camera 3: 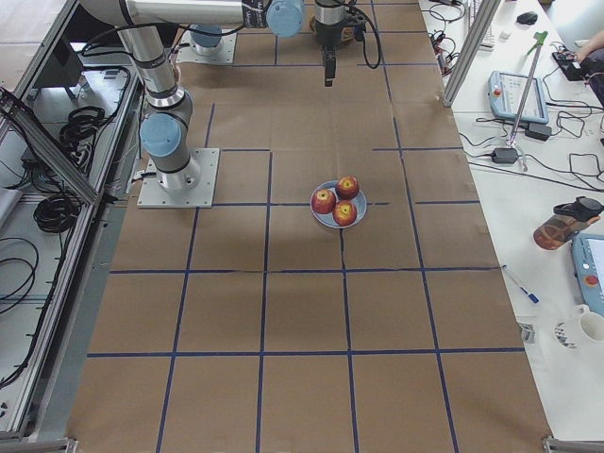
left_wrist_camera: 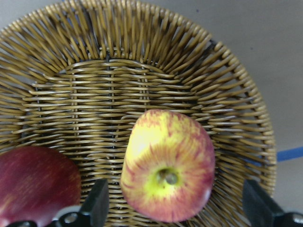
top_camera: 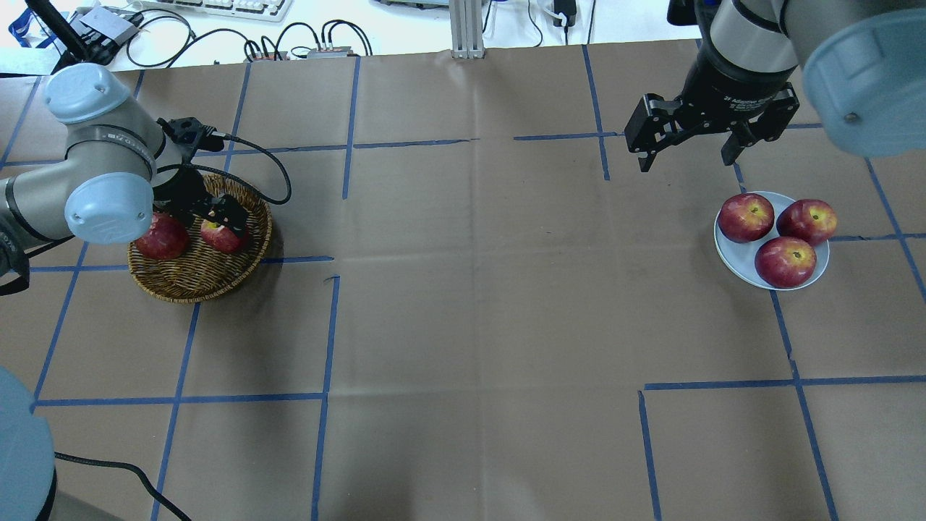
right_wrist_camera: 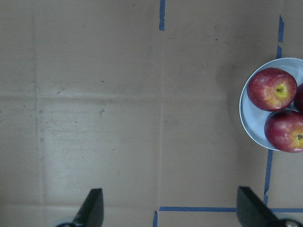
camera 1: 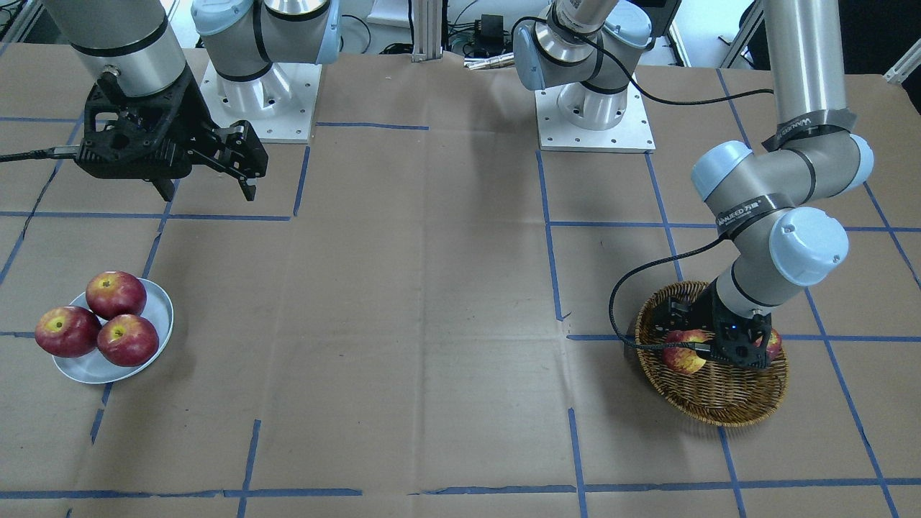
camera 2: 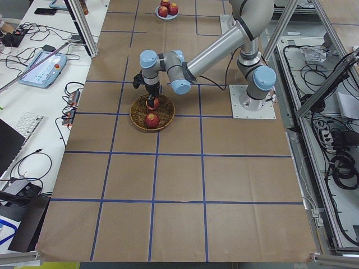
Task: Transfer apple from basket to plate
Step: 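Close the left gripper on the yellow-red apple, then carry the apple with the left gripper toward the table center and set it down, then open and raise the left gripper while the right arm reaches toward the apple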
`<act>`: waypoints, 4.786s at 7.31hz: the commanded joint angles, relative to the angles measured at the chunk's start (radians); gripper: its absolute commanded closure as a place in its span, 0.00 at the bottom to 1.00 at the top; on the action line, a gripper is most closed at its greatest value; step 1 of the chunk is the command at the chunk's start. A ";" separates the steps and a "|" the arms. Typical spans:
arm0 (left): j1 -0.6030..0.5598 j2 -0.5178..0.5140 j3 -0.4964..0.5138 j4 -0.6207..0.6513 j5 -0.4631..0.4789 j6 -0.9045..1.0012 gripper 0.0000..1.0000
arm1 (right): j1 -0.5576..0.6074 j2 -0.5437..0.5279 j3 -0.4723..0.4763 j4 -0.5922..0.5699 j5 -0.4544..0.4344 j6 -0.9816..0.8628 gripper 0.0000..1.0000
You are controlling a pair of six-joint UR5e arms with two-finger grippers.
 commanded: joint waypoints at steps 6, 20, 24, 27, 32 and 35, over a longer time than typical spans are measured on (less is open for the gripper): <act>-0.025 -0.012 0.005 0.070 -0.001 -0.055 0.61 | 0.000 0.000 0.000 0.000 0.000 0.000 0.00; -0.726 -0.219 0.251 0.024 0.008 -0.928 0.37 | 0.000 0.000 0.000 0.000 0.000 -0.002 0.00; -0.713 -0.091 0.262 -0.076 0.004 -0.920 0.01 | 0.000 0.002 0.002 0.000 0.000 -0.002 0.00; -0.583 0.211 0.284 -0.436 0.002 -0.763 0.01 | 0.000 0.002 0.002 0.000 0.000 -0.002 0.00; -0.424 0.396 0.267 -0.626 0.004 -0.472 0.01 | 0.070 0.076 -0.006 -0.073 -0.002 0.120 0.00; -0.423 0.392 0.256 -0.626 0.001 -0.488 0.01 | 0.260 0.259 -0.012 -0.315 -0.015 0.346 0.00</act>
